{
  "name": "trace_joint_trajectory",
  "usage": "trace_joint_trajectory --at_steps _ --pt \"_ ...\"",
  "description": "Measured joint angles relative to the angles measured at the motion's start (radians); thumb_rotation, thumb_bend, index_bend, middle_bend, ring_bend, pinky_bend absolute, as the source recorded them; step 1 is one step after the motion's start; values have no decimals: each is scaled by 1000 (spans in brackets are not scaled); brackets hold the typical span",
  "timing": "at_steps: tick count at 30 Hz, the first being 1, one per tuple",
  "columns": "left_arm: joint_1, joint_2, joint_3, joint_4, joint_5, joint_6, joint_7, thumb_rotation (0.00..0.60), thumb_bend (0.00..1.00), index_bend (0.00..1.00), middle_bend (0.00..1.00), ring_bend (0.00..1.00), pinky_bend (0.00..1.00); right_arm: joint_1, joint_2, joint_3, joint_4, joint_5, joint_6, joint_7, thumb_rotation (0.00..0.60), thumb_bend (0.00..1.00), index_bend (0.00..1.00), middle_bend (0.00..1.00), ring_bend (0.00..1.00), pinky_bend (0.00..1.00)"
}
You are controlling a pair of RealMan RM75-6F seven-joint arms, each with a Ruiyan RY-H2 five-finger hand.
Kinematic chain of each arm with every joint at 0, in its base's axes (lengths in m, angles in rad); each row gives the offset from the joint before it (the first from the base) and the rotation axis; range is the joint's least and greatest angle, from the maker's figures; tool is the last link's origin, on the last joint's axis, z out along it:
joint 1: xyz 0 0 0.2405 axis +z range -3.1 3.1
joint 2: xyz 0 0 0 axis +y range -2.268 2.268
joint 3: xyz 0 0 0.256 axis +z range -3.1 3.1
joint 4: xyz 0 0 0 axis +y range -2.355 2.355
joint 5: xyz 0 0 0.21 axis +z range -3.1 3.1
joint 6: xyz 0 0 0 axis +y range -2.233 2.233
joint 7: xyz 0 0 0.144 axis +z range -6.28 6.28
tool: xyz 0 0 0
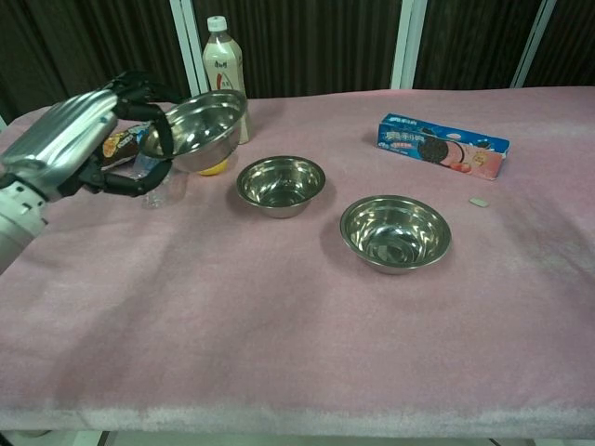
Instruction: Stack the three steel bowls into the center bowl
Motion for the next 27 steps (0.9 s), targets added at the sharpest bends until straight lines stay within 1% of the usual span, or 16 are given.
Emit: trace_joint_trajectory --at_steps 5,9,12,16,17,18,20,22,24,25,27 --pt "-87 -36 -50 -2 -56 -114 81 600 402 620 198 43 114 -5 10 1 3 -1 10 23 600 262 0 0 0 0" --pt "-154 -84 -82 63 -107 -201 121 600 397 605 193 42 113 -12 20 2 8 -2 21 48 600 262 0 0 0 0" --pt "-184 -122 -86 129 -135 -238 136 600 395 588 191 42 113 -19 26 3 13 -3 34 65 600 262 0 0 0 0" --pt "-208 -166 -77 207 -155 -263 139 600 391 555 191 42 113 -26 32 4 16 -6 46 81 600 262 0 0 0 0" --pt "-213 -175 -75 221 -160 -269 141 600 390 532 188 41 113 -27 33 4 17 -7 48 84 600 262 0 0 0 0" --pt "-217 -184 -73 233 -166 -275 145 600 390 497 183 38 113 -28 34 4 18 -8 50 87 600 262 0 0 0 0" --pt "-224 -199 -67 252 -180 -287 155 600 390 394 168 30 113 -30 35 4 20 -9 54 92 600 262 0 0 0 0" --pt "-226 -204 -61 256 -186 -285 165 600 388 199 136 12 112 -32 35 5 22 -10 56 95 600 262 0 0 0 0" --pt "-225 -203 -58 249 -188 -282 169 600 387 55 103 1 111 -31 35 6 22 -11 54 94 600 261 0 0 0 0" --pt "-224 -201 -57 240 -189 -279 171 600 388 13 86 0 111 -30 34 5 22 -12 52 93 600 262 0 0 0 0" --pt "-220 -196 -54 219 -189 -271 176 600 386 0 71 0 111 -30 33 4 22 -15 50 90 600 262 0 0 0 0"
